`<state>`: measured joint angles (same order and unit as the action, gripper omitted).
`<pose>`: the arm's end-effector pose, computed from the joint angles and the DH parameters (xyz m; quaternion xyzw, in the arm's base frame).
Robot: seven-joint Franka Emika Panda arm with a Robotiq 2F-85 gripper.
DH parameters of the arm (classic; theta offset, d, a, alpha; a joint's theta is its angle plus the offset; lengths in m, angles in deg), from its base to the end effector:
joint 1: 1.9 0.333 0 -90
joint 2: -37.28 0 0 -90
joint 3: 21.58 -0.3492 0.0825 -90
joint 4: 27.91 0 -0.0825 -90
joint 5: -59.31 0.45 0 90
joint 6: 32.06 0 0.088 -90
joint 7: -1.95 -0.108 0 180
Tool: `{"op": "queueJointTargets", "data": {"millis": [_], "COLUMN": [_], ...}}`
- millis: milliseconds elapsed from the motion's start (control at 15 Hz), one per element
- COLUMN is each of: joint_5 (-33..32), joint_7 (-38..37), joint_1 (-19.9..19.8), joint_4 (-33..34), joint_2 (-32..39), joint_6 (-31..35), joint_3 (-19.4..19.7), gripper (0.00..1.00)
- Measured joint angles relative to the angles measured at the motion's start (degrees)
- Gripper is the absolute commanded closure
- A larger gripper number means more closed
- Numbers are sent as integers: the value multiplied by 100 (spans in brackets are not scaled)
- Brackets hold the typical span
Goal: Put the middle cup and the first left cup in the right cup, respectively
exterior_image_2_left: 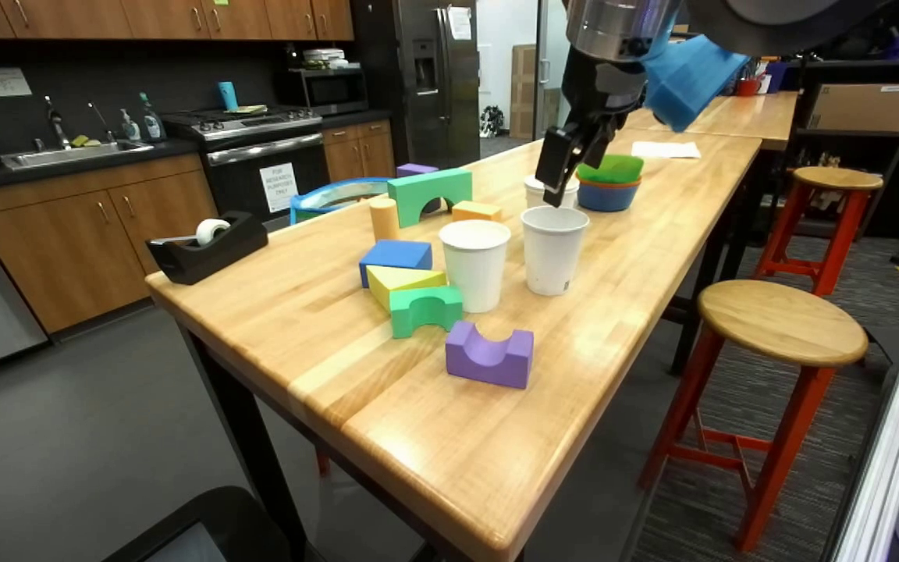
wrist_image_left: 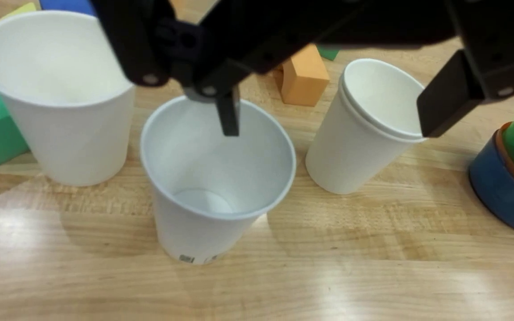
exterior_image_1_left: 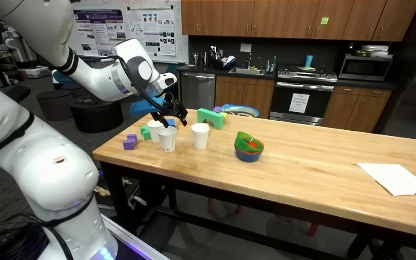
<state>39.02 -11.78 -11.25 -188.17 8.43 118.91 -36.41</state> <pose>0.4127 0.0390 0.3623 0.9718 0.0630 0.1754 0.1444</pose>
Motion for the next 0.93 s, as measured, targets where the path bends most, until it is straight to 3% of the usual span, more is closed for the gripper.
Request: {"op": "queueJointTargets", "data": {"millis": [667, 733, 800, 933], "joint_5": [16, 17, 24, 27], "joint_7": [38, 50, 72, 106], "joint_1": [5, 6, 9, 20], "joint_4": [1, 2, 3, 8], "joint_2": [370, 442, 508, 627], "joint_6": [3, 7, 12, 24], "joint_3": [238, 290, 347, 463], "gripper": [2, 9, 27, 36]}}
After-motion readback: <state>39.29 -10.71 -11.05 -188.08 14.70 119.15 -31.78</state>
